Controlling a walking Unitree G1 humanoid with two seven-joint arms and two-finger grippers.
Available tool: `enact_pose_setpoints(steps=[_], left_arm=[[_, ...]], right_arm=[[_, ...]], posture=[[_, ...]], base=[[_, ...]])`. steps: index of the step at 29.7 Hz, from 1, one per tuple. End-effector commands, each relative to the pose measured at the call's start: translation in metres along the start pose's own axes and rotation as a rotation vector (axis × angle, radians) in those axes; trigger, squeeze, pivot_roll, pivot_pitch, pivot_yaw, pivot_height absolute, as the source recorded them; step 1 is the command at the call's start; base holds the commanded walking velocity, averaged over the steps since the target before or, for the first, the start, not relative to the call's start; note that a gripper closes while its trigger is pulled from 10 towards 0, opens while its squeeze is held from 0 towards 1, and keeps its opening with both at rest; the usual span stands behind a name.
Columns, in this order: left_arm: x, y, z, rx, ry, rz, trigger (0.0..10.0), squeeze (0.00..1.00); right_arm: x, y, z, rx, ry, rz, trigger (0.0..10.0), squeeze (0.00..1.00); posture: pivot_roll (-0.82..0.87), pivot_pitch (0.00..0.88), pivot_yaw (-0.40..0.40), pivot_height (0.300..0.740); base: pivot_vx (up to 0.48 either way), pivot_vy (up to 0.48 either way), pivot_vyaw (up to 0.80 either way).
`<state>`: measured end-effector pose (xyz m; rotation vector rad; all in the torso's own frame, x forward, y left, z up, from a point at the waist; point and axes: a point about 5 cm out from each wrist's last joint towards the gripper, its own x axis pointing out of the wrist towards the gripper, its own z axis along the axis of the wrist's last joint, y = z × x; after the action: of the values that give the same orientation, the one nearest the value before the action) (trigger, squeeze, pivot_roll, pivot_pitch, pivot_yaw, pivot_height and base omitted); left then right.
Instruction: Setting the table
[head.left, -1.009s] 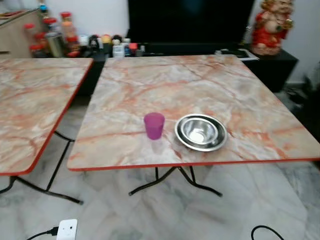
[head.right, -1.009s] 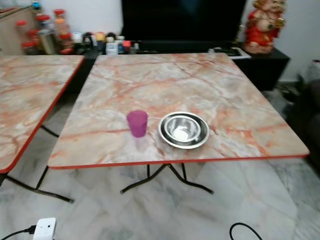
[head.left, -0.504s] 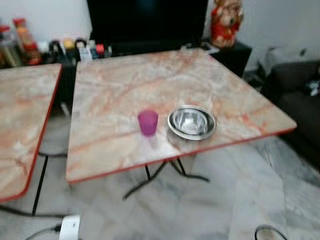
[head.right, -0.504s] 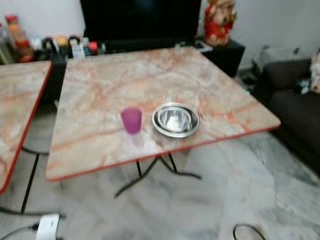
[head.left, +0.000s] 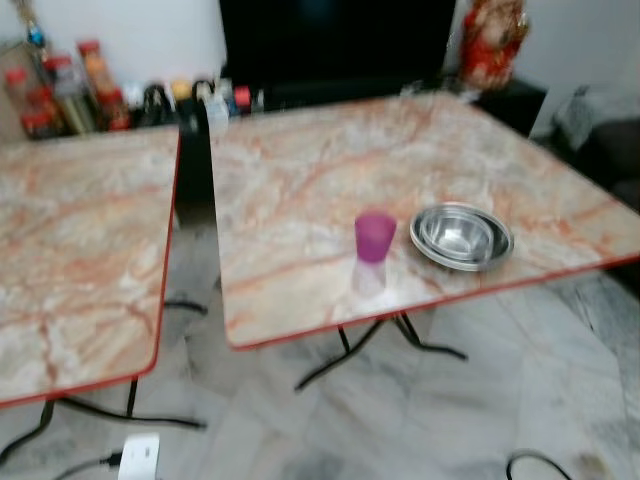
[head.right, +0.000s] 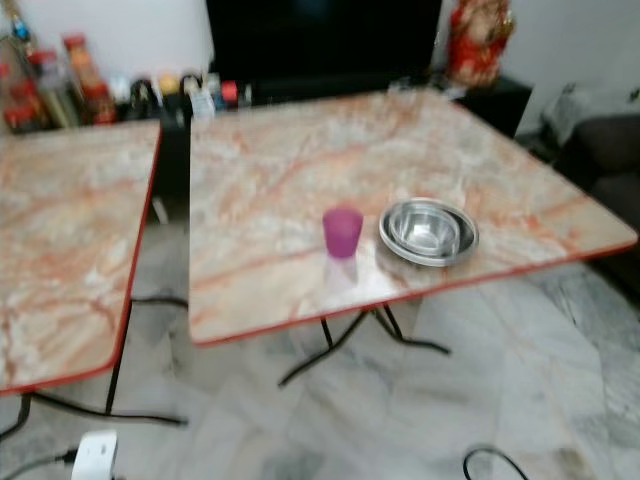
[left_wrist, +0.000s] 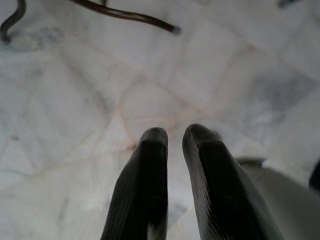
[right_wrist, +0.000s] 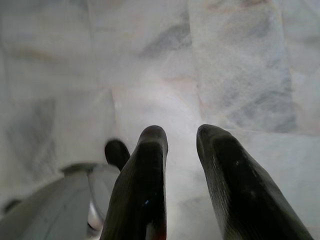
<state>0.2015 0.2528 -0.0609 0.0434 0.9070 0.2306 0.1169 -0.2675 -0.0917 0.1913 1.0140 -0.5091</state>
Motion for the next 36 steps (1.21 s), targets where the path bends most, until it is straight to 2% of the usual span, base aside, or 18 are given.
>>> enact_pose_setpoints(steps=[1,5,10,13,17,18,36], left_arm=[[-0.0028,0.0099,-0.0148,0.014,0.048,0.025,10.0,0.0],[-0.0028,0.0097,-0.0151,0.014,0.049,0.025,10.0,0.0],[-0.0028,0.0102,-0.0152,0.011,0.051,0.027,10.0,0.0],[-0.0029,0.011,-0.0153,0.01,0.051,0.028,10.0,0.0],[-0.003,0.0112,-0.0157,0.011,0.052,0.027,10.0,0.0],[-0.0031,0.0113,-0.0159,0.011,0.052,0.027,10.0,0.0],[-0.0029,0.0132,-0.014,0.02,0.05,0.025,10.0,0.0]], right_arm=[[0.0007,0.0072,0.0019,-0.019,0.0,0.017,10.0,0.0],[0.0006,0.0069,0.0006,0.015,0.005,0.007,10.0,0.0],[0.0007,0.0066,0.0011,0.01,0.003,0.007,10.0,0.0],[0.0008,0.0062,0.0023,-0.04,0.001,0.008,10.0,0.0],[0.0007,0.0063,0.0008,-0.01,0.008,0.004,10.0,0.0],[0.0006,0.0062,0.0001,0.014,0.008,-0.002,10.0,0.0],[0.0003,0.0068,-0.0005,0.014,0.002,0.006,10.0,0.0]], posture=[[0.0,0.087,-0.019,0.74],[0.0,0.088,-0.017,0.74],[0.01,0.085,-0.02,0.74],[0.0,0.082,-0.019,0.74],[0.0,0.075,-0.018,0.74],[0.0,0.071,-0.017,0.74],[0.0,0.053,-0.011,0.74]], base=[[0.0,0.416,0.8],[0.0,0.418,0.46],[0.0,0.413,0.0],[0.0,0.416,0.49],[0.0,0.416,0.65],[0.0,0.42,0.0],[0.0,0.416,0.0]])
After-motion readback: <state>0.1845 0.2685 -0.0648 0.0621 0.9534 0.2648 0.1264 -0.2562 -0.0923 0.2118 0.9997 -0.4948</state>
